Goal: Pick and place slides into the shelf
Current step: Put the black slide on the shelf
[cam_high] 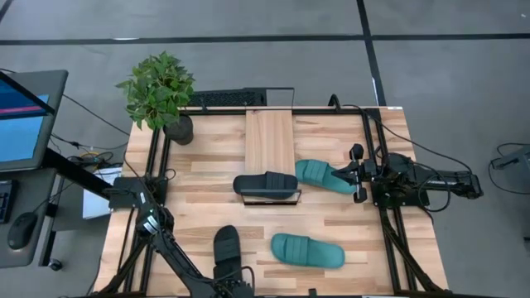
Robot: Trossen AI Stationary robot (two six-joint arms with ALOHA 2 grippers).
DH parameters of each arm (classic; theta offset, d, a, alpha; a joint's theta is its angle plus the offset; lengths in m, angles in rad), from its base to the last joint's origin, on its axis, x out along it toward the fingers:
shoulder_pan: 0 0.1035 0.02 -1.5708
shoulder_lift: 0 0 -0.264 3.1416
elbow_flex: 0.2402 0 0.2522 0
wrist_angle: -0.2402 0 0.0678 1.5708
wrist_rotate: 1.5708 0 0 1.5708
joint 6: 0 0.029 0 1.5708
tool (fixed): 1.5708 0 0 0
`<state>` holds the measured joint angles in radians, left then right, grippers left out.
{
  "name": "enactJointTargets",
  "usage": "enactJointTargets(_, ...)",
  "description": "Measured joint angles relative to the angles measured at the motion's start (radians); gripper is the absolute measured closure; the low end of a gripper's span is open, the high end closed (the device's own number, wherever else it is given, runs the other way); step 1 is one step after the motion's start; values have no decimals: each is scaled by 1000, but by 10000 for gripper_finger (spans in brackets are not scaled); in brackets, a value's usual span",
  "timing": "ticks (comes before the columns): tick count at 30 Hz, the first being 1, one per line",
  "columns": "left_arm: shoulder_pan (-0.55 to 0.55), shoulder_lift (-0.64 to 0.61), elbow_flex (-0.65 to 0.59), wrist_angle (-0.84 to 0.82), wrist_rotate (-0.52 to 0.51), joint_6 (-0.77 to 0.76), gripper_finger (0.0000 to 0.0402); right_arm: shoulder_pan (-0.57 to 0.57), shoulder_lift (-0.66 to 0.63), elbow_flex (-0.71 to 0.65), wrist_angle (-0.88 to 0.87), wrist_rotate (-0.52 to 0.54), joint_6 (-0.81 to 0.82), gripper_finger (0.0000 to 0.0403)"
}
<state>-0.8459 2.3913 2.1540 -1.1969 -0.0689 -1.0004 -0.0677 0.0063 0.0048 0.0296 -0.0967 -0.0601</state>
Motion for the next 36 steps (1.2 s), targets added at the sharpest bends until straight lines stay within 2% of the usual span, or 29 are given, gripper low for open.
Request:
enactJointTargets(31, 2, 7, 2, 8, 9, -11, 262, 0, 0, 0, 0, 0, 0, 403)
enactJointTargets(36, -2, 50, 0, 66, 54, -3, 262, 0, 0, 0, 0, 0, 0, 403)
